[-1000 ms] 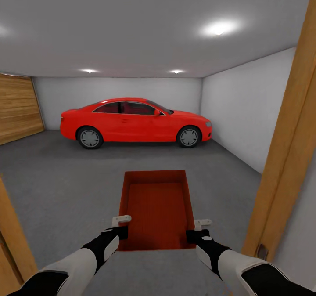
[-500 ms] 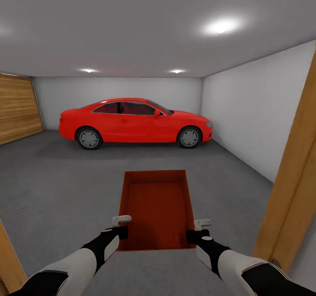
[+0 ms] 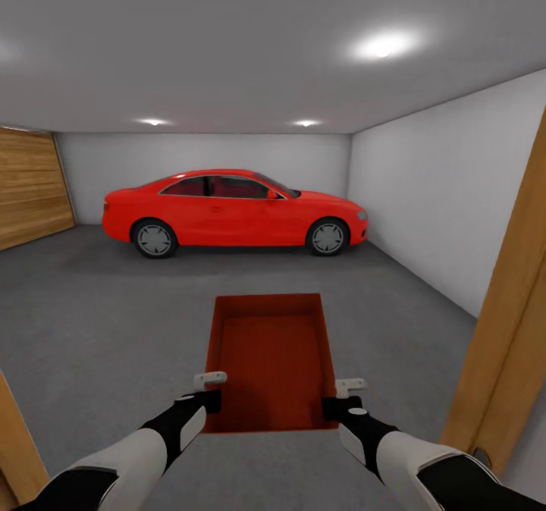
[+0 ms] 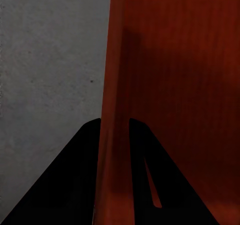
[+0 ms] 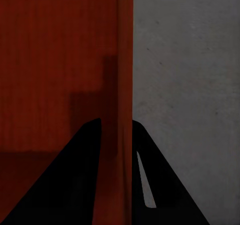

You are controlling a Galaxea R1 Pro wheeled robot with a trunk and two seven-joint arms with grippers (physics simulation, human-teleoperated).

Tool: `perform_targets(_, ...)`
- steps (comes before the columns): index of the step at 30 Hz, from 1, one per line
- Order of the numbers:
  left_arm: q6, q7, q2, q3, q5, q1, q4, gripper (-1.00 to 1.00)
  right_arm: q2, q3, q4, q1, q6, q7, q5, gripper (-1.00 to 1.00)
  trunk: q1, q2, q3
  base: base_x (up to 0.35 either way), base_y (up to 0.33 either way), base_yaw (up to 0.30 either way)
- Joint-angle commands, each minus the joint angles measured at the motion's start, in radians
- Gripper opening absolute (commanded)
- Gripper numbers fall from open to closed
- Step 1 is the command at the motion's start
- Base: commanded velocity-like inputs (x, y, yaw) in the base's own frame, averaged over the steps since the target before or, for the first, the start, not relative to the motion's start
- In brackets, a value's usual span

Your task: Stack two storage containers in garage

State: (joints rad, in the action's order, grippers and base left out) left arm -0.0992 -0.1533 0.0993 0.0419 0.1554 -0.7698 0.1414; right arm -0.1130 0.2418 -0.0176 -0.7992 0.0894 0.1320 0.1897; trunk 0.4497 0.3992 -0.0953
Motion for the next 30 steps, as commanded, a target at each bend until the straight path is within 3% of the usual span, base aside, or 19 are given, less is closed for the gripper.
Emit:
perform_targets(1, 0.036, -0.049, -0.043, -0.030, -0.011, 0.000, 0.005, -1.00, -0.001, -0.027, -0.002, 0.000, 0.003, -0.014, 0.005, -1.00, 0.000, 0.001, 0.000, 0.000, 0.005, 0.000)
perform_targets(8, 0.036, -0.049, -0.043, -0.030, -0.011, 0.000, 0.004, -1.00, 0.000, -0.029, -0.002, 0.000, 0.003, -0.015, 0.004, -1.00, 0.000, 0.001, 0.000, 0.000, 0.001, 0.152)
perform_targets(24, 0.036, -0.049, -0.043, -0.030, -0.012, 0.000, 0.004, -1.00, -0.001, -0.028, -0.002, 0.000, 0.004, -0.014, 0.004, -1.00, 0.000, 0.001, 0.000, 0.003, 0.000, 0.017)
perform_targets(30, 0.036, -0.049, -0.043, -0.031, -0.012, 0.000, 0.004, -1.00, 0.000, -0.027, -0.002, 0.000, 0.004, -0.014, 0.004, -1.00, 0.000, 0.001, 0.000, 0.162, 0.000, 0.003)
